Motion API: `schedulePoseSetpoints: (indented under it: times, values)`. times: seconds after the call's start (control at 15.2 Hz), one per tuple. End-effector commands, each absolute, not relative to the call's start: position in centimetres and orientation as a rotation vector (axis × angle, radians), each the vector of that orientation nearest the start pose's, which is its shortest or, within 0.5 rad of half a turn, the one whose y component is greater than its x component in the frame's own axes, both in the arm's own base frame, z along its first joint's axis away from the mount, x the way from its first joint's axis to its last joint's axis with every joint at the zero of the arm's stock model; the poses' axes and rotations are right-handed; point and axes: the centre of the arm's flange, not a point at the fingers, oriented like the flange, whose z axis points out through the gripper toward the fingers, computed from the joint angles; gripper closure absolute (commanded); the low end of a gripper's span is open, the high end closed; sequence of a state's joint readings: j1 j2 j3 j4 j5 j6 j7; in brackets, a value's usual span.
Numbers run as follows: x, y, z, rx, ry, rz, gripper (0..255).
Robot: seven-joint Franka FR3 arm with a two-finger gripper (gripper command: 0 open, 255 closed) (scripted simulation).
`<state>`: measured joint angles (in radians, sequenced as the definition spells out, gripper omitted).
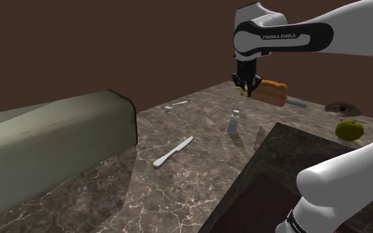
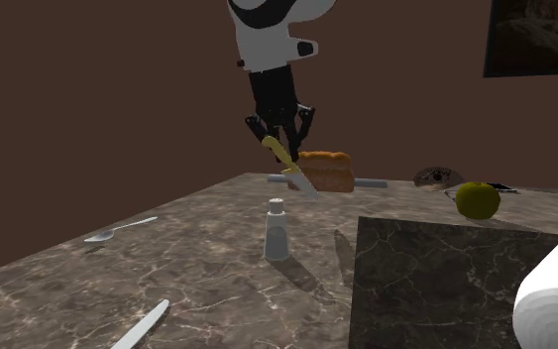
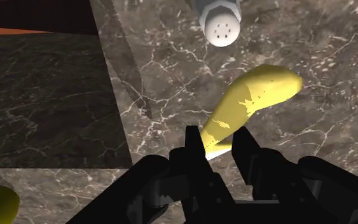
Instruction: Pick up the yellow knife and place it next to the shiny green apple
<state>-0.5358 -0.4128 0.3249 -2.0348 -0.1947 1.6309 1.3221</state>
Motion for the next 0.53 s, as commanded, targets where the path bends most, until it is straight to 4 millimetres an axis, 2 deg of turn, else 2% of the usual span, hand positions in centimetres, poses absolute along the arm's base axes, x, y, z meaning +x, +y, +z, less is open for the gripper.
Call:
schedulePoseSetpoints:
  times: [0.0,0.46]
  values:
    - [40.9,-11.1,60.7,-2.444,2.381,-0.271,255]
    - [36.8,-19.4,60.7,-2.444,2.381,-0.271,255]
